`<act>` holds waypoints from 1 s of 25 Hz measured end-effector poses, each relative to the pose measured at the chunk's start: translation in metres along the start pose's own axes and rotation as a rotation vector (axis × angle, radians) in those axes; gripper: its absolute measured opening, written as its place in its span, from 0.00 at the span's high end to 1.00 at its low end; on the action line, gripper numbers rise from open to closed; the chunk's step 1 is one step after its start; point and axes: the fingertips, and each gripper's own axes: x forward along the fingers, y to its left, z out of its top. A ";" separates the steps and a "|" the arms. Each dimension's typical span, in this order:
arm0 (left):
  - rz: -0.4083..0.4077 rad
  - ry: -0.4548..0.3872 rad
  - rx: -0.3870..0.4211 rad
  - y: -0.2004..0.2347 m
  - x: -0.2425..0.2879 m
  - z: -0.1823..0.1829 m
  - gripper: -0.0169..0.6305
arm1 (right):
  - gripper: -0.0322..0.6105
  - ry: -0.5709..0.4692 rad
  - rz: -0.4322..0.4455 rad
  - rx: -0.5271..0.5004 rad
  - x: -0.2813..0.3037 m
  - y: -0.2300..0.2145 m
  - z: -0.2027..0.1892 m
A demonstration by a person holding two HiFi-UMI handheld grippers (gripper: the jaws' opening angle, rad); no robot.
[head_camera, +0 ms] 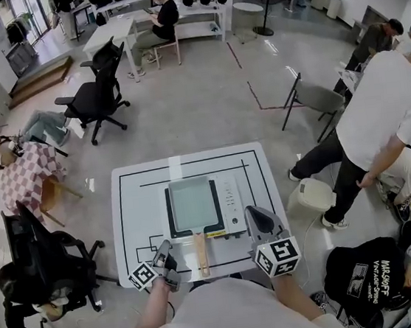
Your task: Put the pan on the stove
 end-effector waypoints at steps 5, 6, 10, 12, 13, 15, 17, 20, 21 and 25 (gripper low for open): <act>0.065 -0.023 0.440 -0.046 0.001 0.025 0.96 | 0.94 -0.010 0.017 -0.004 -0.001 0.007 0.000; 0.090 -0.022 0.536 -0.056 0.003 0.029 0.96 | 0.94 -0.013 0.018 -0.005 -0.002 0.008 0.000; 0.144 -0.035 0.821 -0.103 0.013 0.041 0.96 | 0.94 -0.032 0.016 0.007 -0.008 0.011 0.007; 0.137 -0.060 0.907 -0.127 0.016 0.043 0.96 | 0.94 -0.048 0.013 0.008 -0.012 0.011 0.015; 0.135 -0.077 0.945 -0.139 0.016 0.044 0.96 | 0.94 -0.056 0.012 0.006 -0.014 0.012 0.018; 0.117 -0.123 1.020 -0.164 0.013 0.045 0.96 | 0.94 -0.071 0.011 -0.004 -0.018 0.012 0.024; 0.090 -0.173 1.070 -0.184 0.009 0.045 0.96 | 0.94 -0.081 0.011 -0.018 -0.020 0.013 0.027; 0.071 -0.196 1.057 -0.199 0.003 0.042 0.96 | 0.94 -0.082 0.022 -0.006 -0.024 0.014 0.025; 0.070 -0.190 1.050 -0.201 0.002 0.041 0.96 | 0.94 -0.081 0.025 0.002 -0.025 0.015 0.025; 0.074 -0.173 1.074 -0.200 -0.005 0.040 0.96 | 0.94 -0.095 0.036 0.013 -0.027 0.020 0.029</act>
